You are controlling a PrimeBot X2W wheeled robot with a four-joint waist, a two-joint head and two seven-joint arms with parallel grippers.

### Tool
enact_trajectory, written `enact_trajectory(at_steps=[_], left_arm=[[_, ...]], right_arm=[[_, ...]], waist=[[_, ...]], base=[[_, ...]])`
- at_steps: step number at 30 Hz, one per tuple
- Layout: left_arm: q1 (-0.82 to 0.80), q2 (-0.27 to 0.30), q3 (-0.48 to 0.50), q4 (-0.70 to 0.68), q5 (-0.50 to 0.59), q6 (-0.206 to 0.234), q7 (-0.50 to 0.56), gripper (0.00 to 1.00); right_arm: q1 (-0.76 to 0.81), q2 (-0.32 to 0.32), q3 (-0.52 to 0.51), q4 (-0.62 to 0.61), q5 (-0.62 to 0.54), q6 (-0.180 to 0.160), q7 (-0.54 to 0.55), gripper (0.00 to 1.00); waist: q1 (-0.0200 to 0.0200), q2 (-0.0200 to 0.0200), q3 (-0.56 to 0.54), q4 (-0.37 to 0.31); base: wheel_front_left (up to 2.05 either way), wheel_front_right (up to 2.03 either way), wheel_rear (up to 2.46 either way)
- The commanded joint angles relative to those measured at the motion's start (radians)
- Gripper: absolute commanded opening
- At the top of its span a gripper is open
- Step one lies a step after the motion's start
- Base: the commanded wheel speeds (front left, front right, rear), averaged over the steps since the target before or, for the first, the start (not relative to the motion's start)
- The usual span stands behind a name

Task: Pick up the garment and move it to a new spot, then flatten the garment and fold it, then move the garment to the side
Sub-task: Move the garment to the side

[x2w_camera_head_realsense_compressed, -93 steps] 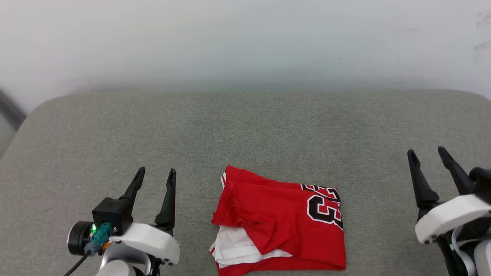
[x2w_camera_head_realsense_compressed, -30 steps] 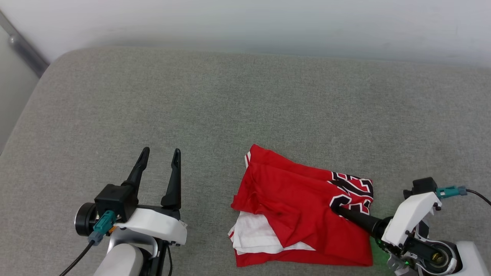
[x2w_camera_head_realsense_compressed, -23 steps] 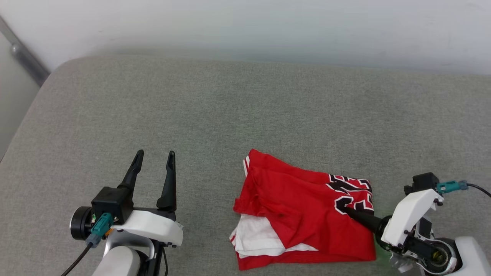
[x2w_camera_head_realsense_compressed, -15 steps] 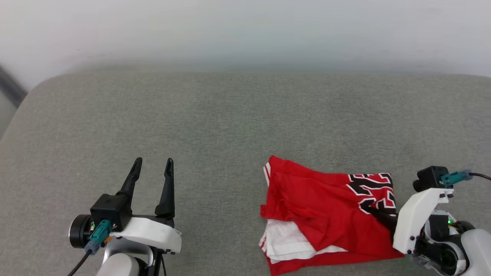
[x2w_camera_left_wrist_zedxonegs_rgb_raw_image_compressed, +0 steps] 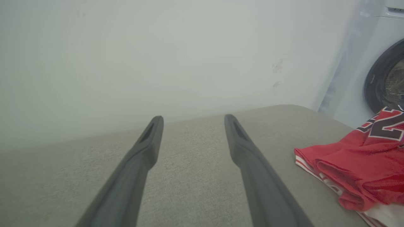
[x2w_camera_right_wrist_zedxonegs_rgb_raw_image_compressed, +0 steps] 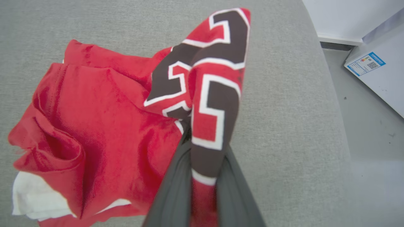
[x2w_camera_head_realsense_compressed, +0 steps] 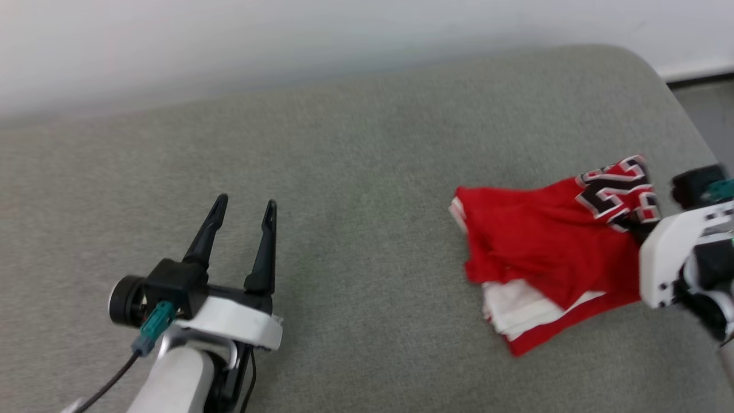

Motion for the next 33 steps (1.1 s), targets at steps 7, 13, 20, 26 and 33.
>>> enact_trajectory(at_steps=[7, 13, 20, 26, 33], left_arm=[[-0.145, 0.023, -0.032, -0.045, 0.048, -0.03, 0.026, 1.0], [-0.22, 0.039, -0.048, -0.084, 0.075, -0.043, 0.044, 1.0], [-0.258, 0.055, -0.059, -0.114, 0.091, -0.047, 0.061, 1.0], [-0.269, 0.057, -0.071, -0.121, 0.099, -0.045, 0.06, 1.0], [-0.211, 0.048, -0.069, -0.083, 0.069, -0.032, 0.045, 1.0]], right_arm=[[-0.148, -0.085, -0.141, 0.121, -0.079, -0.001, -0.098, 0.0], [-0.251, -0.115, -0.295, 0.225, -0.154, -0.001, -0.183, 0.0], [-0.313, -0.069, -0.446, 0.348, -0.256, -0.001, -0.283, 0.49], [-0.342, -0.019, -0.519, 0.434, -0.34, -0.001, -0.394, 1.0], [-0.305, 0.009, -0.585, 0.447, -0.447, -0.001, -0.522, 1.0]], waist=[[-0.0001, 0.0, 0.243, -0.072], [-0.0001, 0.0, 0.357, -0.061], [-0.0001, 0.0, 0.428, -0.049], [-0.0001, 0.0, 0.432, -0.059], [-0.0001, 0.0, 0.312, -0.087]], base=[[0.0, 0.0, 0.0], [0.0, 0.0, 0.0], [0.0, 0.0, 0.0], [0.0, 0.0, 0.0], [0.0, 0.0, 0.0]])
